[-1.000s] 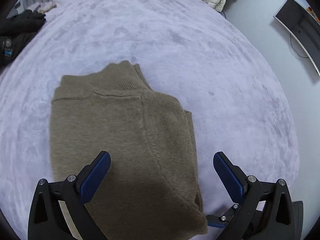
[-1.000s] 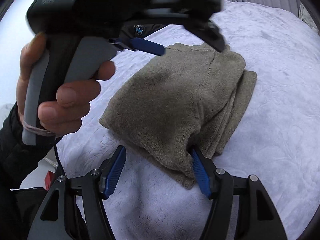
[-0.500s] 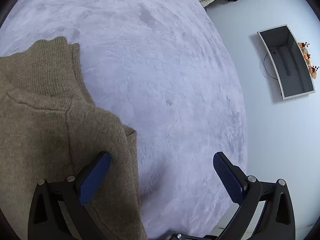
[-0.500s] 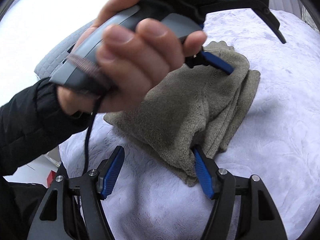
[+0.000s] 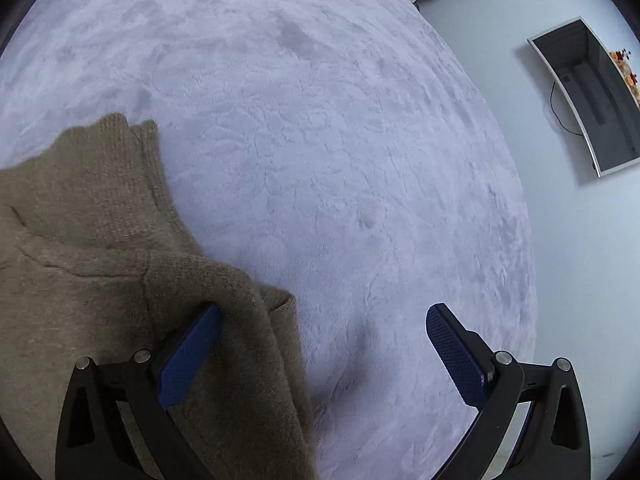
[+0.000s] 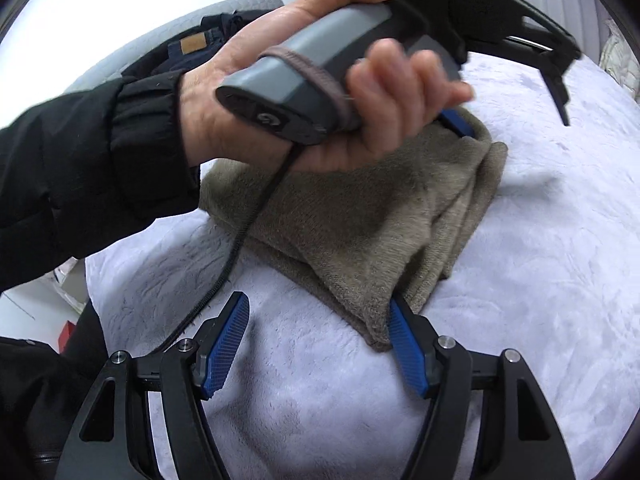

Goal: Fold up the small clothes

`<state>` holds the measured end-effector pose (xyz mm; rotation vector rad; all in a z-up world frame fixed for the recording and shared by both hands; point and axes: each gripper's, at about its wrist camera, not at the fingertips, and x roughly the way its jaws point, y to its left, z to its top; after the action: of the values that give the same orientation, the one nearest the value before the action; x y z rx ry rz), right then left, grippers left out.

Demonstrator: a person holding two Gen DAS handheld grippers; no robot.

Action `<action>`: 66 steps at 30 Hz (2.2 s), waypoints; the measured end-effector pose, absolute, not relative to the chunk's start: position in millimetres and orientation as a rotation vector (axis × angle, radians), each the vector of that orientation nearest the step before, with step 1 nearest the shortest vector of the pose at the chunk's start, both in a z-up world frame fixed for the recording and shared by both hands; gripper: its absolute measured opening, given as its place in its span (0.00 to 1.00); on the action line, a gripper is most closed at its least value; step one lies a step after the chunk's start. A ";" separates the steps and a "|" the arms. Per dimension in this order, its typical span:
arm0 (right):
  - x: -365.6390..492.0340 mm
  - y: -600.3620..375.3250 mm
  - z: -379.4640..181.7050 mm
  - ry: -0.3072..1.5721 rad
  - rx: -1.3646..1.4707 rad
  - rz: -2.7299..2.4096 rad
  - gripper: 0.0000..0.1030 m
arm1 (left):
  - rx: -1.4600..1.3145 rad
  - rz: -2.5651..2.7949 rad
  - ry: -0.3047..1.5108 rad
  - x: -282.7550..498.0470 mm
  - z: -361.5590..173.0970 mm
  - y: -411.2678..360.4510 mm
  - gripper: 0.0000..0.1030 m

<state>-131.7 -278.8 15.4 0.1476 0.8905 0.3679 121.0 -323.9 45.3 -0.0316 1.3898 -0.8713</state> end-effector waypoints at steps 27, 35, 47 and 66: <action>-130.9 -366.6 70.2 0.869 0.288 -0.062 0.81 | -0.070 -0.524 1.178 99.7 53.4 -14.7 1.00; -67.8 -396.1 51.3 0.940 0.668 0.009 0.87 | 0.008 -0.664 1.274 104.3 28.4 -94.7 1.00; 12.1 -334.4 -2.4 1.047 0.549 0.143 0.82 | -0.028 -0.802 1.261 109.8 3.9 -141.1 0.74; -49.1 -253.4 98.3 0.887 0.432 0.267 0.39 | 0.009 -0.836 1.136 25.3 105.3 -73.7 0.47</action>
<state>-49.1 -253.4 98.3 0.4323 0.8867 0.2674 25.3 -73.7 105.3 0.0089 1.1359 -0.8362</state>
